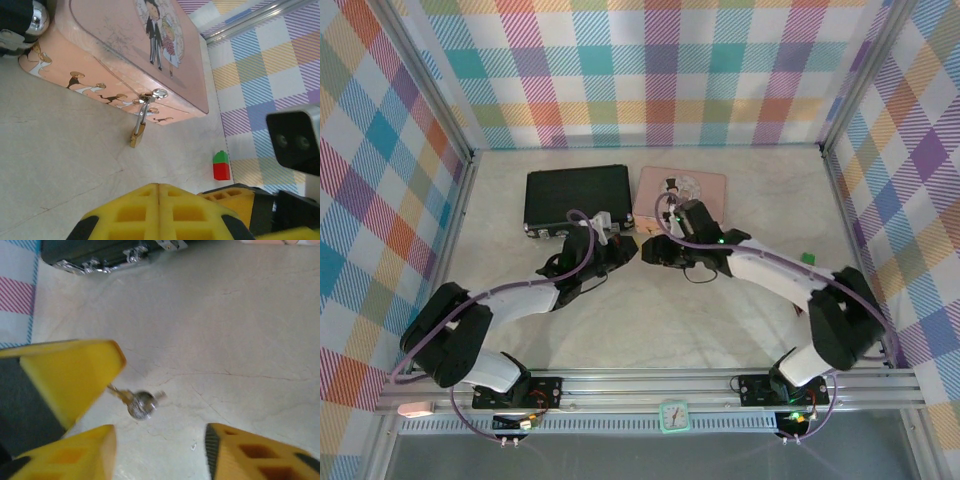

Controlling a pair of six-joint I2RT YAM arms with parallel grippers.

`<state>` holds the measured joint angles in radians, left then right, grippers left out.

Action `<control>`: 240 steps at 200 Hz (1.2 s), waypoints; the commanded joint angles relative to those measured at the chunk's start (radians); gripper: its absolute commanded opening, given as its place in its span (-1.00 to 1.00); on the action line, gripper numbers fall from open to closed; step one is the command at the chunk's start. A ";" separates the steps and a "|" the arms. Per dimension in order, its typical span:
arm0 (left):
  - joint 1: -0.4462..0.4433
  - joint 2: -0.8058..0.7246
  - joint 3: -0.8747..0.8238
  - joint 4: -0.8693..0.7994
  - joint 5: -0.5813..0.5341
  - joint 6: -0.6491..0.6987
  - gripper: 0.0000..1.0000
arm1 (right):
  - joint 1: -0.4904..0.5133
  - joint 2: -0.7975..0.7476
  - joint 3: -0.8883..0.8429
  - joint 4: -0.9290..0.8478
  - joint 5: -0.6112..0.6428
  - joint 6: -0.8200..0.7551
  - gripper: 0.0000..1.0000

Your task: Unlock the padlock with the key

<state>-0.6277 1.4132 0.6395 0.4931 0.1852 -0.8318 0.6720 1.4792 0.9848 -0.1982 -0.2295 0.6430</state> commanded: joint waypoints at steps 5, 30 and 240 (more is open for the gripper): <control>-0.002 -0.084 0.092 -0.111 0.020 0.199 -1.00 | -0.063 -0.107 -0.032 0.133 -0.062 -0.128 0.52; 0.011 -0.103 0.133 -0.134 0.113 0.292 -1.00 | -0.125 -0.085 0.036 0.050 -0.238 -0.262 0.56; 0.056 -0.080 0.082 0.237 0.338 0.183 -1.00 | -0.212 -0.071 -0.216 0.821 -0.636 0.083 -0.15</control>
<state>-0.5789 1.3399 0.7288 0.6594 0.5079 -0.6392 0.4507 1.4017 0.7906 0.5541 -0.8429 0.7010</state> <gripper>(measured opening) 0.049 0.420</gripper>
